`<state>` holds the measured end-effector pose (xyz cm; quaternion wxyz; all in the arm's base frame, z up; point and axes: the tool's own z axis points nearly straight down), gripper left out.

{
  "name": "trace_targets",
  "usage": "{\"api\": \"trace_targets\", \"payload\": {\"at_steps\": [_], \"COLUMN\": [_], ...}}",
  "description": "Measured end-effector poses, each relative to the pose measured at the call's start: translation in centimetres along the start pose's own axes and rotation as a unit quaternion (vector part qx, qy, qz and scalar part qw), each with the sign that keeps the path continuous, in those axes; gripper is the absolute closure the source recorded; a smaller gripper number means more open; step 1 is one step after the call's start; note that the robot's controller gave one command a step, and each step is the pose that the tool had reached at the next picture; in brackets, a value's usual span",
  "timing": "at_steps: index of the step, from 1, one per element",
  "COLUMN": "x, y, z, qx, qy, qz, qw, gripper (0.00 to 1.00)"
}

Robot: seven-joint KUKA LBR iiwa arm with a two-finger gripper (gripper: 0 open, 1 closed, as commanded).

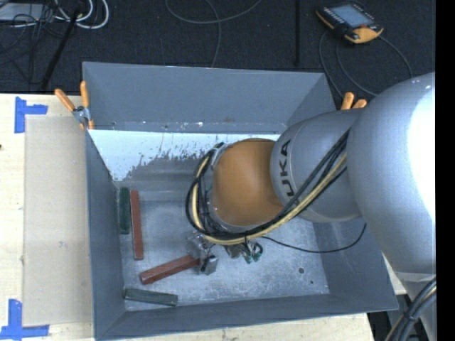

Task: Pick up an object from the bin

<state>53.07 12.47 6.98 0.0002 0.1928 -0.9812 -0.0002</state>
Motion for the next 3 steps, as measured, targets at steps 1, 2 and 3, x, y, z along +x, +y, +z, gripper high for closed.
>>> {"api": "trace_targets", "payload": {"at_steps": [1,2,3], "x": [3.6,1.4,1.4], "y": [-0.4,-7.7,-7.7], "z": [-3.5,-16.1,-16.1], "qx": [-0.001,0.0,0.0], "qy": [0.0051,-0.0005,-0.0004], "qz": [-0.019,0.002,0.003], "qw": [0.9998,1.0,1.0], "gripper": [1.0,1.0,1.0]}}
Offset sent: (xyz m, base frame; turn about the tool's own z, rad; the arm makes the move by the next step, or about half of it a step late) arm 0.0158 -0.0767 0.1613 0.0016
